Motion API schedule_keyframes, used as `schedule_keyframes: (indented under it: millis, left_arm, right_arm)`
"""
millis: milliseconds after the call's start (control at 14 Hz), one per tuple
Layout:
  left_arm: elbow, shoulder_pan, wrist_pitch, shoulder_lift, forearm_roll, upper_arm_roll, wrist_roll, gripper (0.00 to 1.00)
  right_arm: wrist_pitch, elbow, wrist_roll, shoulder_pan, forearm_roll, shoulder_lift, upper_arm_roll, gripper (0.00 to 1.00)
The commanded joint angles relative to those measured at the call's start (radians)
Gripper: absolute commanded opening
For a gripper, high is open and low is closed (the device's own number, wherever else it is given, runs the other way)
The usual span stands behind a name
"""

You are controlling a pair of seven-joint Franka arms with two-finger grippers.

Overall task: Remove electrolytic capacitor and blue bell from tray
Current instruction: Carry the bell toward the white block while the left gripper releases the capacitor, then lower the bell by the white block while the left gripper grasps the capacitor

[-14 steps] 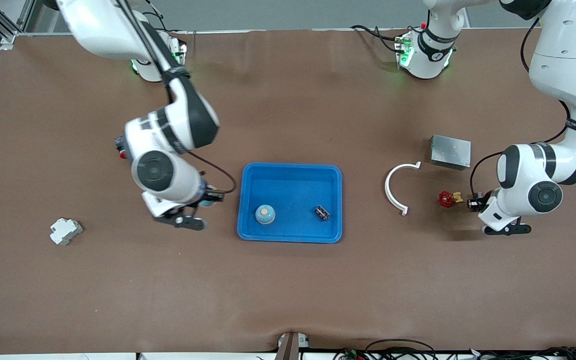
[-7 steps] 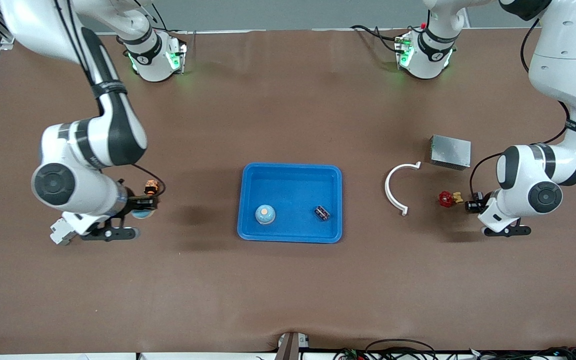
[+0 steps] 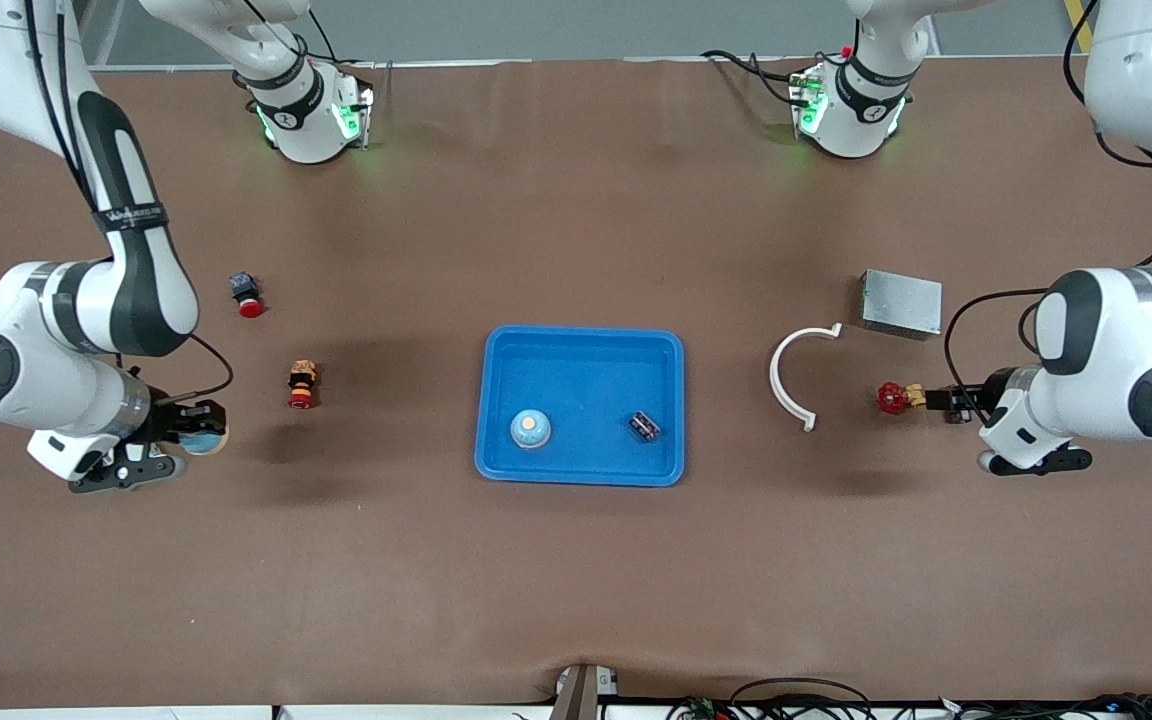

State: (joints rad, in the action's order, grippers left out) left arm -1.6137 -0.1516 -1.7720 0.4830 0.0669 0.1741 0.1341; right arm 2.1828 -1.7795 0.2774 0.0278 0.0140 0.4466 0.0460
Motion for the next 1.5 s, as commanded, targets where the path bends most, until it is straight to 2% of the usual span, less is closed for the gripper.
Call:
schedule_keyframes:
  millis: [0,285,428,570,998,1425]
  left_arm:
    - [0.095,0.0,0.118,-0.027,-0.056,0.072,0.138,1.0]
    - [0.149,0.006,0.129,-0.044,-0.078,0.227,0.474,1.0]
    - [0.178,0.033,0.108,-0.018,-0.081,0.298,0.66,1.0]
    - [0.213,0.104,0.044,0.028,-0.081,0.301,0.79,1.0]
    - [0.213,0.274,-0.3,0.184,-0.059,0.286,1.175,1.0]
    - [0.21,0.363,-0.441,0.278,-0.024,0.236,1.329,1.0]
  right_arm:
    - [0.113,-0.092,0.08,0.056,-0.012,-0.026,-0.026,0.0]
    - [0.181,-0.097,0.244,0.11,-0.132,0.038,-0.026,0.0]
    - [0.215,-0.097,0.269,0.119,-0.141,0.069,-0.025,0.0]
    - [0.232,-0.09,0.269,0.124,-0.141,0.089,-0.025,0.0]
    - [0.249,-0.035,0.269,0.126,-0.141,0.156,-0.025,0.0]
    - [0.252,-0.012,0.269,0.126,-0.14,0.184,-0.025,0.0]
